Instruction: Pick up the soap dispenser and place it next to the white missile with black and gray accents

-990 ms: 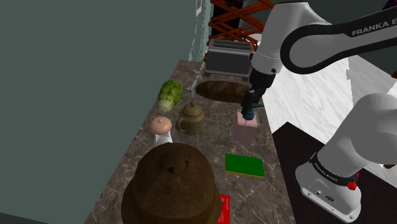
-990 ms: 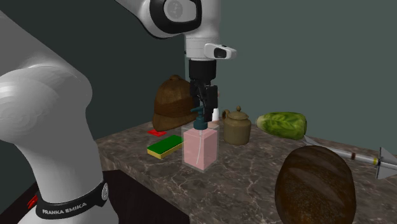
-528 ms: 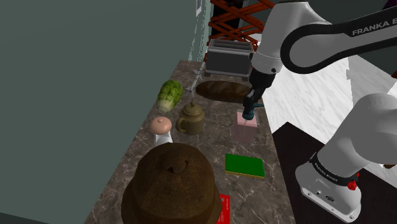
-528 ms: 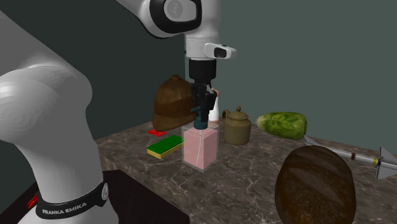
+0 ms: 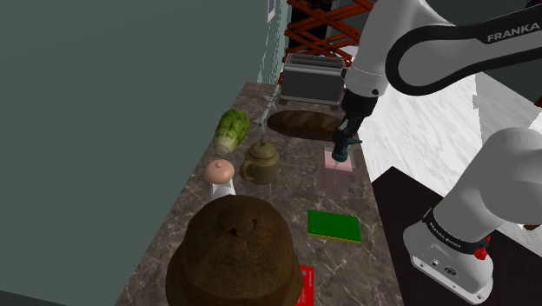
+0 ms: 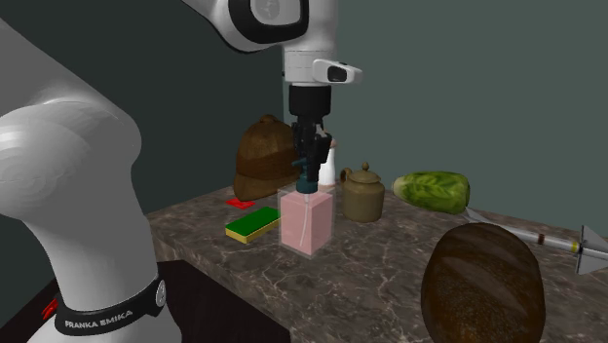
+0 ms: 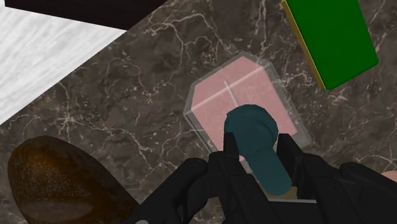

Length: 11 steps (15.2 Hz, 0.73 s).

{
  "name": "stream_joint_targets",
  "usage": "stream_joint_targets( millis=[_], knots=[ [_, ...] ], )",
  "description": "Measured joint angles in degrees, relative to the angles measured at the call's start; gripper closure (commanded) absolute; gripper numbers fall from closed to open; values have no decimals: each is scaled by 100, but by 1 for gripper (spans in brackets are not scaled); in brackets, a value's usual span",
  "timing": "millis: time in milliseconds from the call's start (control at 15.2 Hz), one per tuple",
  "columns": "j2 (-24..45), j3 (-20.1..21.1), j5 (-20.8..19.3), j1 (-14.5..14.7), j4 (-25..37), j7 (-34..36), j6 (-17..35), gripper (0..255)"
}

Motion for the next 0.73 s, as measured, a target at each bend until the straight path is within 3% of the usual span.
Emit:
stream_joint_targets(
  millis=[726],
  knots=[
    [-254, -90, -111, -46, 713, 57, -966, 255]
  ],
)
